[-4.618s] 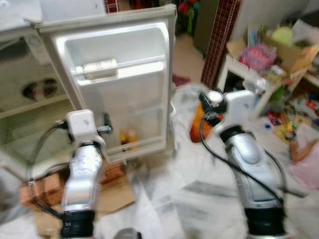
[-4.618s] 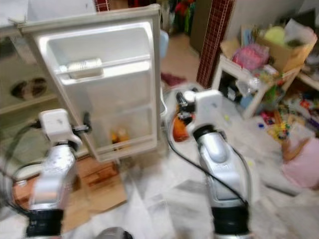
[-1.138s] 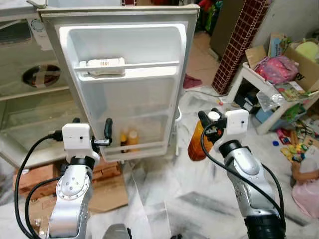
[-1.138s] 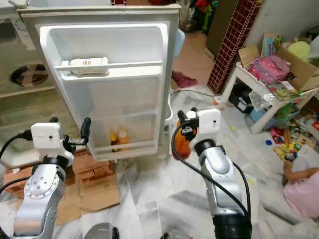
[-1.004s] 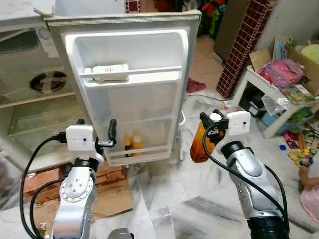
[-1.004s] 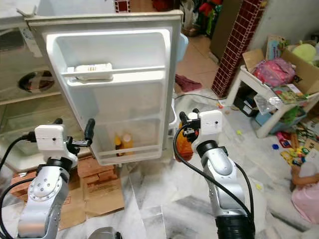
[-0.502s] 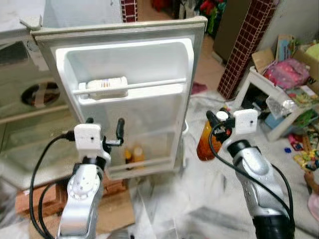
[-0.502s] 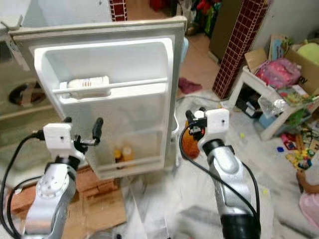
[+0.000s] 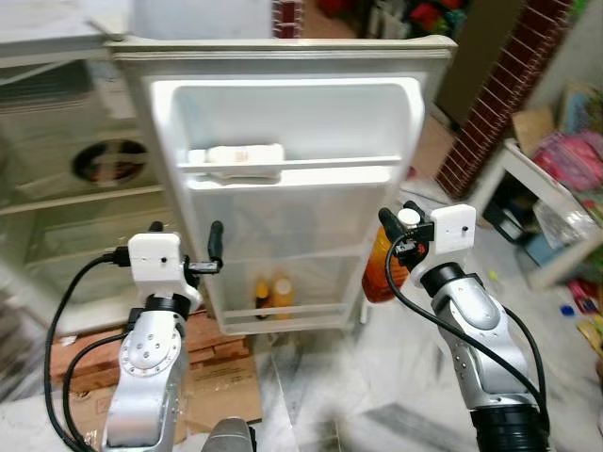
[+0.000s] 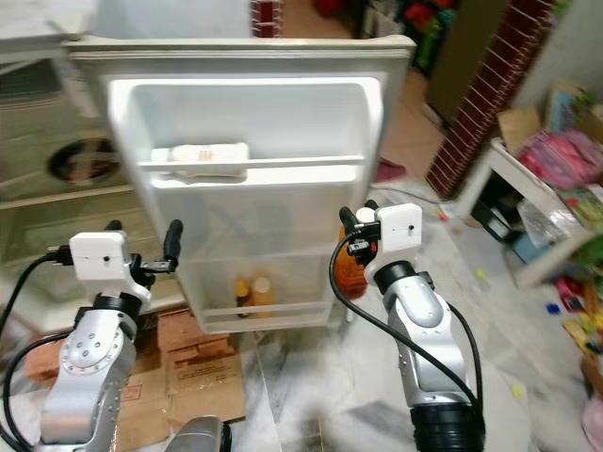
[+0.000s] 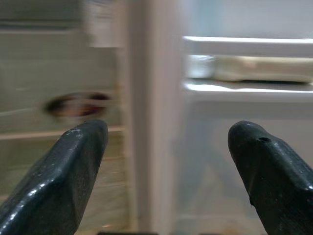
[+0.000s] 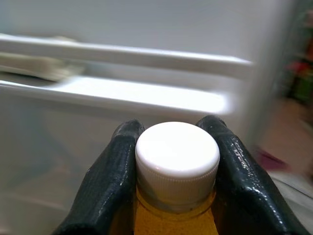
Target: Restocking fridge
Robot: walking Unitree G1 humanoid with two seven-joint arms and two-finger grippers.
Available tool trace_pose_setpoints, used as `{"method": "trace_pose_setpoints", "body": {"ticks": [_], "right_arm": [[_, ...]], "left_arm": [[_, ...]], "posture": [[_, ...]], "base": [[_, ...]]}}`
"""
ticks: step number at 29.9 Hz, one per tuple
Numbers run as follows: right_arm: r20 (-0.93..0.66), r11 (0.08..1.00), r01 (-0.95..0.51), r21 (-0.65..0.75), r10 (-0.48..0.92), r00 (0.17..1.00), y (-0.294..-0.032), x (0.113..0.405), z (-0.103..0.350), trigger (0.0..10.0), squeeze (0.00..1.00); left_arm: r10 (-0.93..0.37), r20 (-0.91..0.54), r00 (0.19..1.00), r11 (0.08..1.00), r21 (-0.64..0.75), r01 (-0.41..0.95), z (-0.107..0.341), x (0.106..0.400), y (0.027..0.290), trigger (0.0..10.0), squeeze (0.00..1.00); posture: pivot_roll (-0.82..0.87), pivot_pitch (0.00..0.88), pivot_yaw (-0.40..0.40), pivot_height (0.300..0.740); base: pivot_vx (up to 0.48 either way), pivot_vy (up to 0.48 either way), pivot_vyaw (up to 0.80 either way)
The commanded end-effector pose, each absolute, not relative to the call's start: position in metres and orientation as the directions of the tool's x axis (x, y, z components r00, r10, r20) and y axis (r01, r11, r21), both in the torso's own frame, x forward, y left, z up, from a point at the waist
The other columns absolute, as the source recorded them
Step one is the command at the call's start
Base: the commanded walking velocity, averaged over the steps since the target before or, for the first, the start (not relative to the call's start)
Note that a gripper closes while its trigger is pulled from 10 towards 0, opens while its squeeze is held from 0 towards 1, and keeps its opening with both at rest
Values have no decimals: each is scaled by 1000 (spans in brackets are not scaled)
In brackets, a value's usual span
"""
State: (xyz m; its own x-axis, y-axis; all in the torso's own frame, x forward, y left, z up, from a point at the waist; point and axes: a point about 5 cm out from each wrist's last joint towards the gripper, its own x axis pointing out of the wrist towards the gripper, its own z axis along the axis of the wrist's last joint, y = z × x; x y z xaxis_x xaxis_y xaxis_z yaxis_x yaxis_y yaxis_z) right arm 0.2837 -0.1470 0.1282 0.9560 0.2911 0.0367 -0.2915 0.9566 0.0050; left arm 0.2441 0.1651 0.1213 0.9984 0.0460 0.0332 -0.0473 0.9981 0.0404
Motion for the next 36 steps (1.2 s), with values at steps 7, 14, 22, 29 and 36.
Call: {"method": "trace_pose_setpoints", "body": {"ticks": [7, 14, 22, 29, 36], "right_arm": [[99, 953, -301, 20, 298, 949, -145, 292, 142, 10000, 0], [95, 950, -311, 22, 308, 947, -143, 293, 141, 10000, 0], [95, 948, -316, 26, 312, 945, -142, 292, 140, 10000, 0], [96, 947, -320, 24, 317, 944, -141, 293, 140, 10000, 0], [98, 944, -330, 24, 326, 940, -140, 295, 141, 10000, 0]], "left_arm": [[67, 12, 998, 997, 49, -67, 119, 245, 167, 10000, 0], [71, 8, 997, 996, 47, -72, 120, 245, 167, 10000, 0], [90, 16, 996, 994, 64, -91, 121, 248, 168, 10000, 0], [101, 13, 995, 993, 67, -101, 121, 249, 168, 10000, 0], [115, 17, 993, 992, 58, -116, 124, 253, 170, 10000, 0]], "posture": [[48, 0, -34, 740], [47, 0, -33, 722], [46, 0, -30, 672], [46, 0, -31, 632], [54, 0, -41, 622]], "base": [[0, 0, 368], [0, 0, 0], [0, 0, 0], [0, 0, 0], [0, 0, 0]]}}
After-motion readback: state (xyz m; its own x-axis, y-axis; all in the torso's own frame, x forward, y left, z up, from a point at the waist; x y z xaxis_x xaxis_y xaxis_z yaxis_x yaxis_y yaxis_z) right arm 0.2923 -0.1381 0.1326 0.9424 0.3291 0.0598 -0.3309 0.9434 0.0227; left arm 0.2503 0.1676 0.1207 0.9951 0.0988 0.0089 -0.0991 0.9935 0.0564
